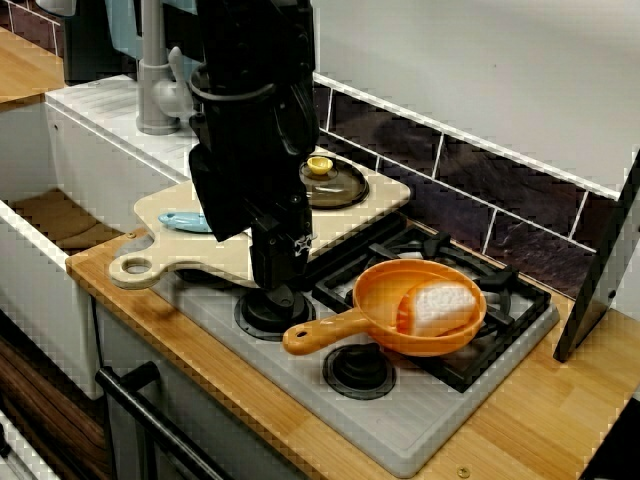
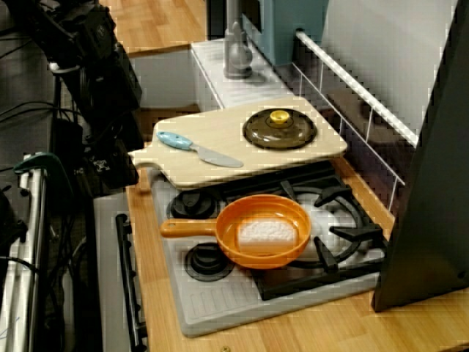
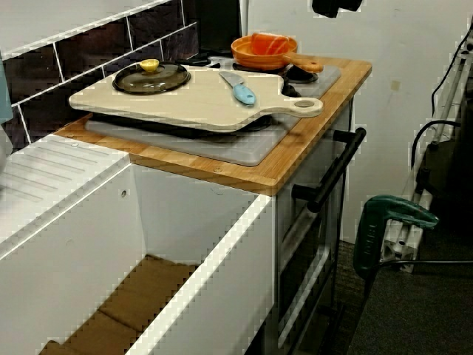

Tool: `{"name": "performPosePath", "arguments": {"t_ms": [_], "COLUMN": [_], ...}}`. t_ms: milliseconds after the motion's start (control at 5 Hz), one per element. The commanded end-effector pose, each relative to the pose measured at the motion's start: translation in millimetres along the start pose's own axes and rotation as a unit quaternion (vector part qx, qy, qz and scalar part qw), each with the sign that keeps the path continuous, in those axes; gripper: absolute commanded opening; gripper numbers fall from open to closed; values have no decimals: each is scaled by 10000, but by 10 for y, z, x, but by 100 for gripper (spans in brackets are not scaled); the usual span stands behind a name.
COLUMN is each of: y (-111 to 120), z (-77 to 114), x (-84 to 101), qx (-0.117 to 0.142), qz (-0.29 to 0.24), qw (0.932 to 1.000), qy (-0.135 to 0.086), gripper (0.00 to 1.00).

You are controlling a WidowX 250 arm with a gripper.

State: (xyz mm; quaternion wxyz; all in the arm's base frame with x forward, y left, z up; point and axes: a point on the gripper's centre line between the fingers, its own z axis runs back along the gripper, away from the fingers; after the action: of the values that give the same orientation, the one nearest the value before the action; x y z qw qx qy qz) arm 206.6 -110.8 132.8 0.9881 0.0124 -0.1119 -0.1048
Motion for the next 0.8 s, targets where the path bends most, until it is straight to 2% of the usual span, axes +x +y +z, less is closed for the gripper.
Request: {"name": "performPosePath", "arguments": {"t_ms": [0,400,600], "y": [-17,-17,-69], "z": [75,75,131], "x": [70,70,72], "qx": [6,6,-67], "qz": [11,11,-101], "qw": [9999,9999,9996], "qy": [-167,-167,-249], "gripper": [100,100,100]}}
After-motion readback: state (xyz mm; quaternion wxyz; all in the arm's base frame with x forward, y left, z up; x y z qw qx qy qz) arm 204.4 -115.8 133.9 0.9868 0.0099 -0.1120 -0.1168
